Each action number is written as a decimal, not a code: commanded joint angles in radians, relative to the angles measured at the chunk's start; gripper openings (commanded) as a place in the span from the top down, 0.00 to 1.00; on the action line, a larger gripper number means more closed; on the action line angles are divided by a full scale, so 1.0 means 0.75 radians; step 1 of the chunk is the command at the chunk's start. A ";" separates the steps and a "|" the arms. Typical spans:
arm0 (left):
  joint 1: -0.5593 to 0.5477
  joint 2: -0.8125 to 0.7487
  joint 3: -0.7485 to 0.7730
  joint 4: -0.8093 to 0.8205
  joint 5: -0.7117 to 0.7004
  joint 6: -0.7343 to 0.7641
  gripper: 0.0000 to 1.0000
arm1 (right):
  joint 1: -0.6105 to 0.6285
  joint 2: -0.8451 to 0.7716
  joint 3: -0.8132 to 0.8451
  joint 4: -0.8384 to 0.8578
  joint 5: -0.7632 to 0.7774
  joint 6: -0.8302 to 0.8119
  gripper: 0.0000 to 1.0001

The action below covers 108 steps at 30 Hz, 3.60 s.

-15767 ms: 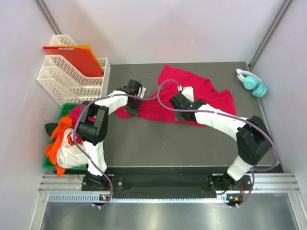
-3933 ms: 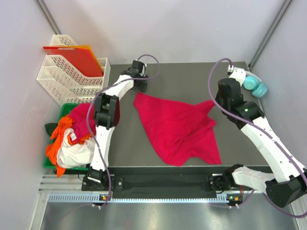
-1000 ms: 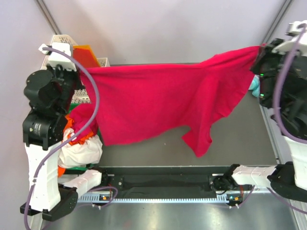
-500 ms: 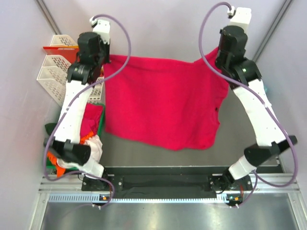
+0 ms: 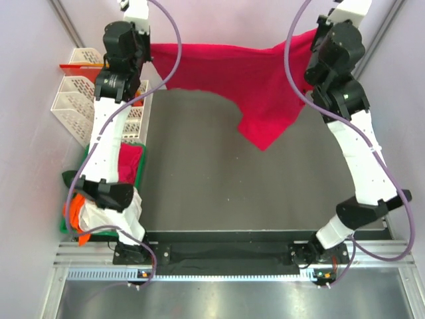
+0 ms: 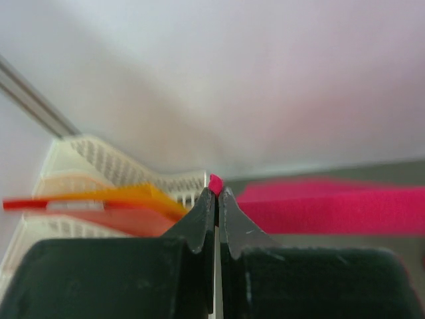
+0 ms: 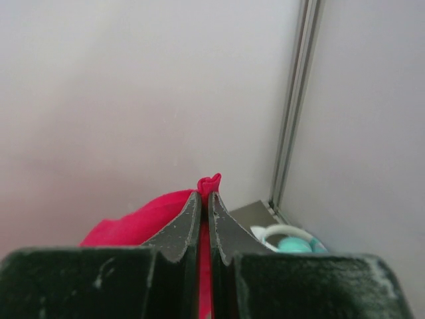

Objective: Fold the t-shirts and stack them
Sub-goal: Flatten the tshirt out

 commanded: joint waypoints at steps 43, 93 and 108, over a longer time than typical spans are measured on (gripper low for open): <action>0.005 -0.928 -1.426 0.156 0.202 -0.118 1.00 | 0.149 -0.459 -1.008 0.247 0.076 0.241 1.00; 0.153 0.786 -0.326 0.450 -0.154 -0.060 1.00 | -0.173 1.216 0.336 0.085 -0.383 0.416 1.00; 0.153 0.547 -0.520 0.467 -0.113 -0.077 1.00 | -0.124 0.787 -0.005 0.087 -0.293 0.365 1.00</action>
